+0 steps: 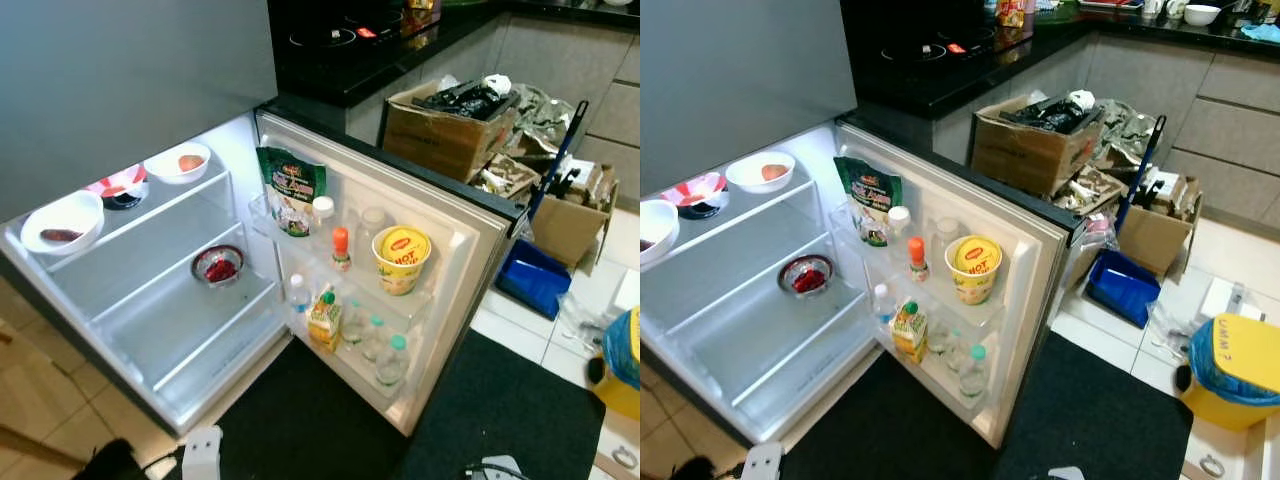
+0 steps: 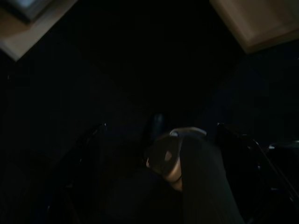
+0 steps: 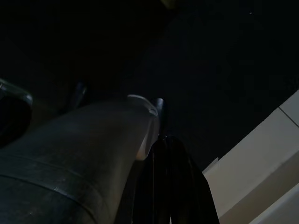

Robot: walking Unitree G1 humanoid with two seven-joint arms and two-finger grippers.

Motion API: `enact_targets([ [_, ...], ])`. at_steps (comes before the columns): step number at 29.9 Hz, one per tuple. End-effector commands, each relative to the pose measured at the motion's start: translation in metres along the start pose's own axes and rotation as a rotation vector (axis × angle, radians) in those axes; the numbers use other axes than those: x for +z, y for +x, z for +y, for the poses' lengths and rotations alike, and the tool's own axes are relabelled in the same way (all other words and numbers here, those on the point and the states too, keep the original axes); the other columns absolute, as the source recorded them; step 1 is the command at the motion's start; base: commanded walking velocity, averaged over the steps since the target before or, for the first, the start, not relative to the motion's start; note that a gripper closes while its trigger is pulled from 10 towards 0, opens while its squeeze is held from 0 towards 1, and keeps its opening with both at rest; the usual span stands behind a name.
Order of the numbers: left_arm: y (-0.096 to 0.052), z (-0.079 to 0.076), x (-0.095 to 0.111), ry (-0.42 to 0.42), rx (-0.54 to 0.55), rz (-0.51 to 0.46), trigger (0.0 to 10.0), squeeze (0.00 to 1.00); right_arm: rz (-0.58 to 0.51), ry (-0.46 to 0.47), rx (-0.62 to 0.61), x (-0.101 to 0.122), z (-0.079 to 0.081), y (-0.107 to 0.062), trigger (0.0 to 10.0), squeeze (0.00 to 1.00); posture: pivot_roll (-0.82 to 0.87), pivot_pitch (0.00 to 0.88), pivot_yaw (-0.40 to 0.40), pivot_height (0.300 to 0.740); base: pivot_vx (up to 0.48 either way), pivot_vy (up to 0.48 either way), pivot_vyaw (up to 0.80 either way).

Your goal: Restocking fridge

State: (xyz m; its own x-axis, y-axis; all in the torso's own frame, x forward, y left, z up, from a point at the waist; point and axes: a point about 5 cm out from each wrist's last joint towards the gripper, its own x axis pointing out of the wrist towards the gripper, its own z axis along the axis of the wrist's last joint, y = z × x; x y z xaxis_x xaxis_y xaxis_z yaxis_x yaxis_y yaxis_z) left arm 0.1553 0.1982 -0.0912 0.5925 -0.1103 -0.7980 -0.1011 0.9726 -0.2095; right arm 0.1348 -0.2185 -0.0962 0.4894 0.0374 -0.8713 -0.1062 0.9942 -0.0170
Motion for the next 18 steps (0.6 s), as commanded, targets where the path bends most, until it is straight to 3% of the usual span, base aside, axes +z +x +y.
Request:
enact_targets([
  [1,0.0008,-0.0038,-0.0016,0.002,-0.013,0.004,10.0,0.0,0.037,-0.016,-0.032,-0.0094,-0.0025,-0.002,10.0,0.0,-0.07,0.057,-0.012,0.74,0.0,-0.251,0.0],
  [18,-0.0004,-0.0037,-0.0063,-0.003,-0.02,0.016,10.0,0.0,0.035,0.006,-0.025,-0.0107,-0.0011,-0.0021,10.0,0.0,-0.07,0.065,-0.011,0.74,0.0,-0.279,0.0],
])
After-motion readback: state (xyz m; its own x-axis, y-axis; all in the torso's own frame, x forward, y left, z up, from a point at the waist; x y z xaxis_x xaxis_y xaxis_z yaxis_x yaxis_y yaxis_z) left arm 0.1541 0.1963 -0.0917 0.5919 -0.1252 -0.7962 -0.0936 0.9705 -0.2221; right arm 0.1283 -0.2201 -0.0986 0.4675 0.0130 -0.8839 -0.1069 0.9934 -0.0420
